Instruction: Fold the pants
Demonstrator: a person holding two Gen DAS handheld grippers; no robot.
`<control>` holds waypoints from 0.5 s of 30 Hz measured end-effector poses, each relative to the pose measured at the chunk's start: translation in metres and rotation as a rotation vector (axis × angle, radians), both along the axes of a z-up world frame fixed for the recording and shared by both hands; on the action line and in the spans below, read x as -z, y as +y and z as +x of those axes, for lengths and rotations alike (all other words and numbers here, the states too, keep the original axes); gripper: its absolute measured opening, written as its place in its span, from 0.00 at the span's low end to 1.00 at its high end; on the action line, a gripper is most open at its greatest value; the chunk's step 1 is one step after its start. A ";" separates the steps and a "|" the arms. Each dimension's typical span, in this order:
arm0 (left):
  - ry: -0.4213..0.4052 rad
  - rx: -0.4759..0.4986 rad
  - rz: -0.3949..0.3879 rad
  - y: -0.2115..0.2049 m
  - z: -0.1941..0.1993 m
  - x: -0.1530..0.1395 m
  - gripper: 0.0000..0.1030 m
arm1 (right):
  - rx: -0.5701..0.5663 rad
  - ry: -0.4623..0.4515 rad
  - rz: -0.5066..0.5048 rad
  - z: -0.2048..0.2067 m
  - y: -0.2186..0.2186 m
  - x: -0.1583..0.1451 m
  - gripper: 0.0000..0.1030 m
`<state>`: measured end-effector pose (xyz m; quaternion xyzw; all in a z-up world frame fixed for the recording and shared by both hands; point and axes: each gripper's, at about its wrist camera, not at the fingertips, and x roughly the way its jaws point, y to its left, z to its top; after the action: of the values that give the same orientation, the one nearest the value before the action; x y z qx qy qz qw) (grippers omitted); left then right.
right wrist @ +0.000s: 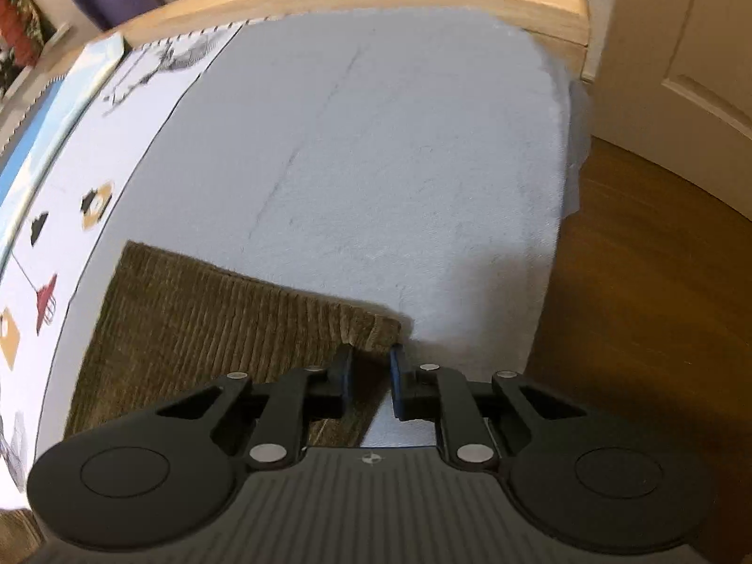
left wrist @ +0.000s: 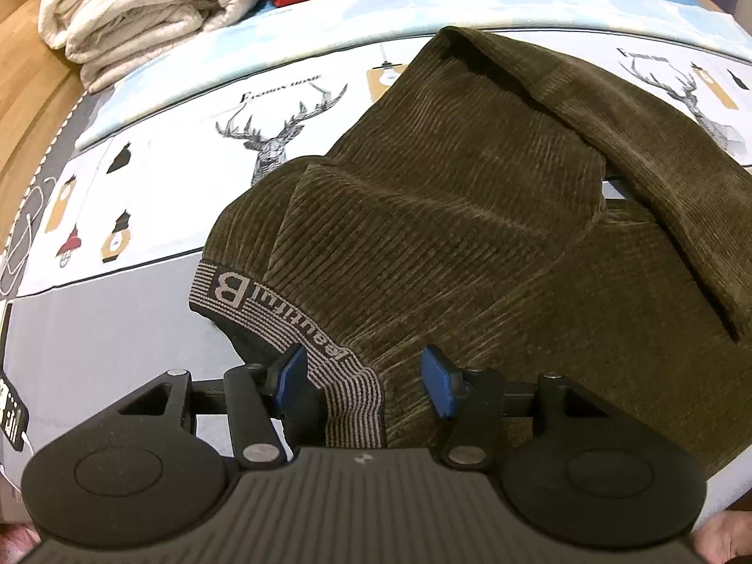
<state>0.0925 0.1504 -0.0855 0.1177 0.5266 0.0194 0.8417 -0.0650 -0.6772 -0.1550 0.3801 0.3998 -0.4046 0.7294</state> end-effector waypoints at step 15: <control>0.004 0.066 -0.003 0.003 -0.005 0.005 0.58 | -0.237 0.066 -0.362 0.035 0.058 -0.046 0.35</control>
<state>0.0879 0.1539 -0.0905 0.1337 0.5240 -0.0093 0.8411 -0.0304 -0.6197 -0.1090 0.1797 0.3860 -0.3935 0.8148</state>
